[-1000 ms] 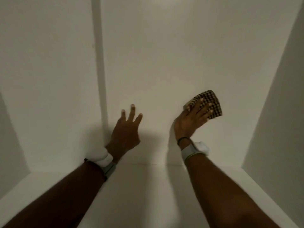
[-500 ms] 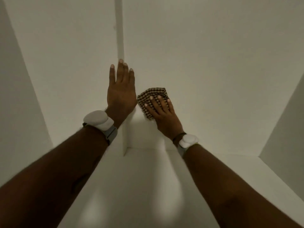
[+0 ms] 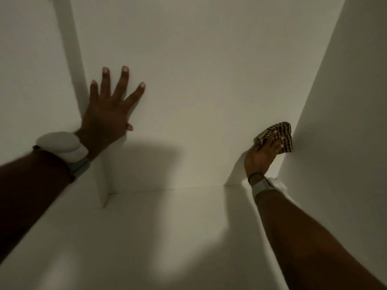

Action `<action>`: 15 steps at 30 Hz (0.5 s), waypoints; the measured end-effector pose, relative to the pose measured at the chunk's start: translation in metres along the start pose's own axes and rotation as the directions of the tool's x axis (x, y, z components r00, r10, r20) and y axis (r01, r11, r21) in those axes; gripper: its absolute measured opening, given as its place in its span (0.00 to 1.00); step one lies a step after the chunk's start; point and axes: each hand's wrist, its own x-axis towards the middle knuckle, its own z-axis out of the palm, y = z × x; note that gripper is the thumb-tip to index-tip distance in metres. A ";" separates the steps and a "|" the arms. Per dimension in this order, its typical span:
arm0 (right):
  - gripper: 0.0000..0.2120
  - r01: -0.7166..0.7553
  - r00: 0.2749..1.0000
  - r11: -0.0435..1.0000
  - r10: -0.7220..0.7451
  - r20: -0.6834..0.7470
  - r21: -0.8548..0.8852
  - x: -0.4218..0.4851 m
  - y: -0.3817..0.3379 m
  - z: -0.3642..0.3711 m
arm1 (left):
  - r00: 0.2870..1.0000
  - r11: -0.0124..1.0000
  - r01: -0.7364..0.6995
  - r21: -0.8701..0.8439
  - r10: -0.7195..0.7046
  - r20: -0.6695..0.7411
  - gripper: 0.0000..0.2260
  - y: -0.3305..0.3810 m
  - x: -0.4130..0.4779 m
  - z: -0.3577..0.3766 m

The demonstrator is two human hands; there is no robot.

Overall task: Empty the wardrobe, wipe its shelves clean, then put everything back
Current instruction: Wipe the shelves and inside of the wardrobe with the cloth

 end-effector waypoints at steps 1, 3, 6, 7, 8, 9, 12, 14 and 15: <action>0.29 -0.008 1.000 1.000 0.008 0.005 0.027 -0.025 -0.018 0.017 | 1.000 1.000 0.019 0.009 -0.019 0.016 0.59 0.000 -0.001 -0.001; 0.29 0.066 0.998 0.996 -0.066 0.011 0.053 -0.082 -0.056 0.049 | 1.000 0.999 0.008 0.040 -0.009 0.027 0.53 0.001 0.000 -0.004; 0.28 0.269 0.963 0.958 -0.271 0.010 0.097 -0.174 -0.129 0.084 | 0.999 0.998 -0.037 0.060 0.035 0.041 0.40 -0.002 0.000 -0.010; 0.28 0.374 0.922 0.917 -0.384 0.055 0.141 -0.203 -0.157 0.092 | 0.997 0.996 -0.053 0.074 0.048 0.065 0.39 -0.005 0.000 -0.013; 0.29 0.498 0.841 0.840 -0.528 0.115 0.214 -0.234 -0.182 0.100 | 0.992 0.994 -0.068 0.091 0.058 0.109 0.39 -0.010 -0.002 -0.018; 0.29 0.616 0.723 0.736 -0.670 0.170 0.280 -0.259 -0.201 0.104 | 0.987 0.991 -0.089 0.105 0.074 0.140 0.39 -0.015 0.000 -0.020; 0.29 0.761 0.493 0.550 -0.835 0.244 0.345 -0.295 -0.227 0.119 | 0.974 0.982 -0.123 0.141 0.092 0.208 0.38 -0.022 -0.002 -0.032; 0.30 0.819 0.427 0.477 -0.878 0.217 0.318 -0.277 -0.217 0.118 | 0.973 0.982 -0.113 0.150 0.079 0.219 0.35 -0.015 -0.006 -0.034; 0.30 0.864 0.353 0.414 -0.904 0.243 0.286 -0.263 -0.201 0.115 | 0.974 0.984 -0.116 0.137 0.085 0.211 0.33 -0.009 -0.007 -0.033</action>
